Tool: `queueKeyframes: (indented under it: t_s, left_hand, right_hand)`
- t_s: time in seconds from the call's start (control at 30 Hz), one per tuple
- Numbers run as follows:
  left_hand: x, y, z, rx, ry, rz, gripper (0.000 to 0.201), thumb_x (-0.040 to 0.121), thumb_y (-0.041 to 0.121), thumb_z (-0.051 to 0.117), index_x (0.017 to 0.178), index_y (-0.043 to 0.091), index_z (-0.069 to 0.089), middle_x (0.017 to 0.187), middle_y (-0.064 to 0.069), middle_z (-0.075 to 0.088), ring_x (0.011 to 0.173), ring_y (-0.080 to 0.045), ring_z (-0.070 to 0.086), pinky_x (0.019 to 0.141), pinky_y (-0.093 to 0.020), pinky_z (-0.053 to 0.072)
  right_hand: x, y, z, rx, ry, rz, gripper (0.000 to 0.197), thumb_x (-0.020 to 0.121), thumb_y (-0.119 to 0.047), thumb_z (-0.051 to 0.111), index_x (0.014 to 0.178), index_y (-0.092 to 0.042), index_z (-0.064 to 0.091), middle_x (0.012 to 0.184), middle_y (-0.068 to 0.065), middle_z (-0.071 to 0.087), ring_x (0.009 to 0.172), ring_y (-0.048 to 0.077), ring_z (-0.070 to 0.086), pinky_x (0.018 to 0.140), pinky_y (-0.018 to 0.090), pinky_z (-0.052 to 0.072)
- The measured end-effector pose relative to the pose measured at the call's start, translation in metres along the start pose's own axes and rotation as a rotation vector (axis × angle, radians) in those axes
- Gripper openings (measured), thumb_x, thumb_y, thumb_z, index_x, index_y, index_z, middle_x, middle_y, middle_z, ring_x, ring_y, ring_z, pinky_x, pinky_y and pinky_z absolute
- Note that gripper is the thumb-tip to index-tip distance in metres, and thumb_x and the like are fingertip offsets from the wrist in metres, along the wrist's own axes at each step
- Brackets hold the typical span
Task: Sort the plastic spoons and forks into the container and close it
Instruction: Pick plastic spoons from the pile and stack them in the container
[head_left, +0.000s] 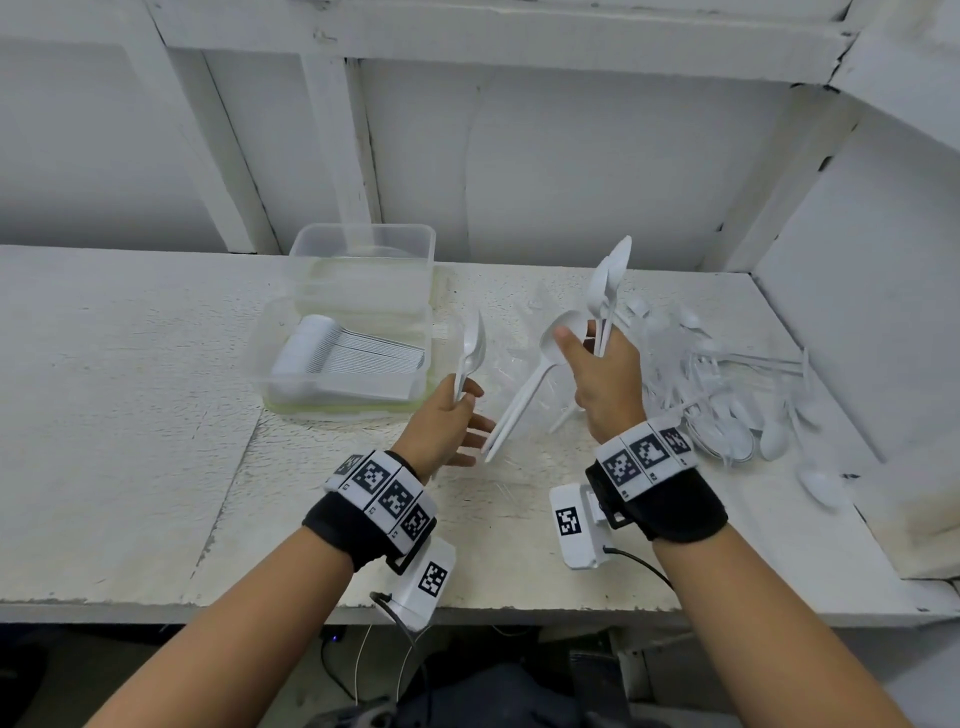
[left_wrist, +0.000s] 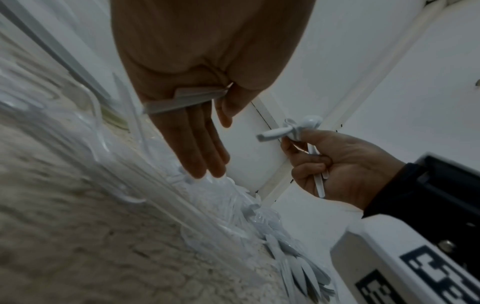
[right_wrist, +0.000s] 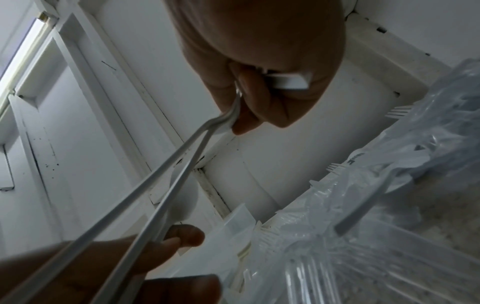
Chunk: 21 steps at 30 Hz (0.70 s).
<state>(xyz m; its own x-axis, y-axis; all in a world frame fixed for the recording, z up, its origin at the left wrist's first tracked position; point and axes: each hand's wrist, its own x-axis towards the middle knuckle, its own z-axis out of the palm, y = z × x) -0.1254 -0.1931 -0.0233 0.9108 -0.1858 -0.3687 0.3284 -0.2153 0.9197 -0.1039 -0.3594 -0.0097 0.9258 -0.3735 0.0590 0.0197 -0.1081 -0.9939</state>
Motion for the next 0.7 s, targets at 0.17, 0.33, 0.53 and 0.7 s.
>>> queueKeyframes:
  t_s: [0.17,0.33,0.53,0.7]
  left_hand:
    - [0.005,0.004,-0.001,0.149,0.071,0.058,0.027,0.099,0.036,0.037,0.101,0.013,0.050,0.071,0.001,0.040,0.055,-0.011,0.033,0.046,-0.021,0.027]
    - [0.007,0.006,0.000,0.092,0.046,0.034,0.051,0.098,0.052,0.022,0.090,0.014,0.055,0.066,0.003,0.037,0.053,-0.011,0.030,0.046,-0.021,0.025]
    - [0.005,0.006,0.003,-0.009,-0.052,0.076,0.025,0.102,0.023,0.031,0.089,0.012,0.051,0.068,-0.003,0.050,0.057,-0.014,0.048,0.053,-0.021,0.046]
    - [0.003,0.011,0.003,-0.259,-0.220,-0.006,0.025,0.103,0.021,0.030,0.096,0.008,0.050,0.074,-0.012,0.062,0.065,-0.025,0.063,0.065,-0.036,0.054]
  right_hand:
    - [-0.004,-0.006,0.004,-0.015,-0.083,-0.038,0.032,0.089,-0.025,0.061,0.068,-0.033,0.039,0.064,-0.014,0.039,0.055,-0.001,0.035,0.054,0.016,0.029]
    - [-0.006,-0.009,0.011,-0.017,-0.120,-0.044,0.031,0.089,-0.025,0.061,0.066,-0.028,0.041,0.060,-0.011,0.039,0.051,0.001,0.037,0.053,0.017,0.029]
    - [-0.008,-0.010,0.018,-0.012,-0.129,-0.047,0.031,0.089,-0.023,0.061,0.065,-0.026,0.042,0.054,-0.014,0.037,0.042,0.001,0.038,0.052,0.017,0.029]
    - [-0.009,-0.005,0.026,-0.040,-0.095,-0.063,0.021,0.090,-0.024,0.060,0.072,-0.023,0.048,0.064,-0.010,0.042,0.056,0.004,0.041,0.055,0.021,0.034]
